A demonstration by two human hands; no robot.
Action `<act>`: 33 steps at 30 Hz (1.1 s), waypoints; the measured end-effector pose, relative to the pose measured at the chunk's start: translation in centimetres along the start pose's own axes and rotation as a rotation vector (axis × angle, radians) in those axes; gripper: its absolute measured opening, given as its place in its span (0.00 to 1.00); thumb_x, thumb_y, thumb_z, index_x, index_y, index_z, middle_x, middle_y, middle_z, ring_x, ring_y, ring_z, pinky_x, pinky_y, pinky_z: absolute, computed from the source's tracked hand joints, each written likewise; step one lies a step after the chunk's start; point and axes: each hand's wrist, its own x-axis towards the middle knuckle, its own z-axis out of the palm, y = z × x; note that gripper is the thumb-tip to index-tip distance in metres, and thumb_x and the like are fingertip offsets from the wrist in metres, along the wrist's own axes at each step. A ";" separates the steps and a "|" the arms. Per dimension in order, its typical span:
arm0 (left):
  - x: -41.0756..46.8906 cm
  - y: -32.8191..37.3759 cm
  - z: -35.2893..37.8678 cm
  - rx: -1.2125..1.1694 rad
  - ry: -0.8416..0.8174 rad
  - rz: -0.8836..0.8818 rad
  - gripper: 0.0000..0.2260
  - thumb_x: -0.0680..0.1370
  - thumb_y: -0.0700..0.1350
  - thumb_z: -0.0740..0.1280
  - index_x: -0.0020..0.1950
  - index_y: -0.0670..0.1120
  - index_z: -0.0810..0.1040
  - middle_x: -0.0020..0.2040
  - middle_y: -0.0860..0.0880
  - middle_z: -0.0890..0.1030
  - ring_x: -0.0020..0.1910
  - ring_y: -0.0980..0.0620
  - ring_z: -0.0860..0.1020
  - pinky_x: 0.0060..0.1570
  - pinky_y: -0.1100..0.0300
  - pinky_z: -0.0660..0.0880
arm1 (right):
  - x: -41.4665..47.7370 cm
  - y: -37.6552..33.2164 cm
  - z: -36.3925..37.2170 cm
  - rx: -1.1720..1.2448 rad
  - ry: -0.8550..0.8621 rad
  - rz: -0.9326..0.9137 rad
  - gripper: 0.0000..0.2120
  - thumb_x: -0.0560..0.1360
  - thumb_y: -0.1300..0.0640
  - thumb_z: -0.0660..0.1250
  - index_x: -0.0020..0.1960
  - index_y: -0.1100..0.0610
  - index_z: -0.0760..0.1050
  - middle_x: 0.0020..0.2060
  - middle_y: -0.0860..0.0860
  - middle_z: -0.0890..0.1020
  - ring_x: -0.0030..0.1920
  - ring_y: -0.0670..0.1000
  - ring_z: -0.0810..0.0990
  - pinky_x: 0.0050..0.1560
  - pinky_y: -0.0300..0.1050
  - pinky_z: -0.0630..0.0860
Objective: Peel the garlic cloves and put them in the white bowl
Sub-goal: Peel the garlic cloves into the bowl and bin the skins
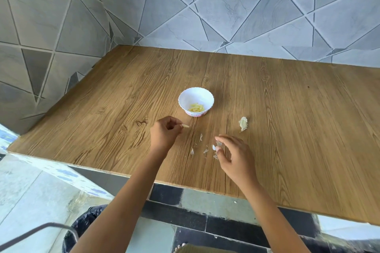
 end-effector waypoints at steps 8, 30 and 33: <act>2.1 -1.3 -0.2 0.298 0.065 0.074 0.03 0.70 0.37 0.72 0.41 0.43 0.81 0.36 0.50 0.80 0.33 0.58 0.74 0.38 0.63 0.70 | -2.0 1.5 -0.1 -0.128 0.010 0.067 0.17 0.71 0.55 0.66 0.58 0.60 0.79 0.53 0.54 0.82 0.55 0.56 0.80 0.58 0.55 0.75; -3.3 2.4 5.2 0.650 -0.215 0.287 0.18 0.73 0.28 0.59 0.57 0.40 0.81 0.54 0.43 0.82 0.53 0.46 0.79 0.52 0.65 0.72 | -3.8 4.0 -1.8 0.061 0.051 0.136 0.18 0.73 0.55 0.64 0.60 0.63 0.77 0.56 0.57 0.81 0.58 0.58 0.78 0.57 0.60 0.76; -2.2 2.5 5.4 0.809 -0.239 0.244 0.19 0.72 0.28 0.58 0.56 0.42 0.81 0.55 0.42 0.80 0.52 0.43 0.78 0.52 0.52 0.75 | -3.8 3.9 -1.8 0.051 0.045 0.124 0.18 0.73 0.55 0.65 0.59 0.63 0.77 0.56 0.57 0.81 0.58 0.58 0.79 0.56 0.61 0.77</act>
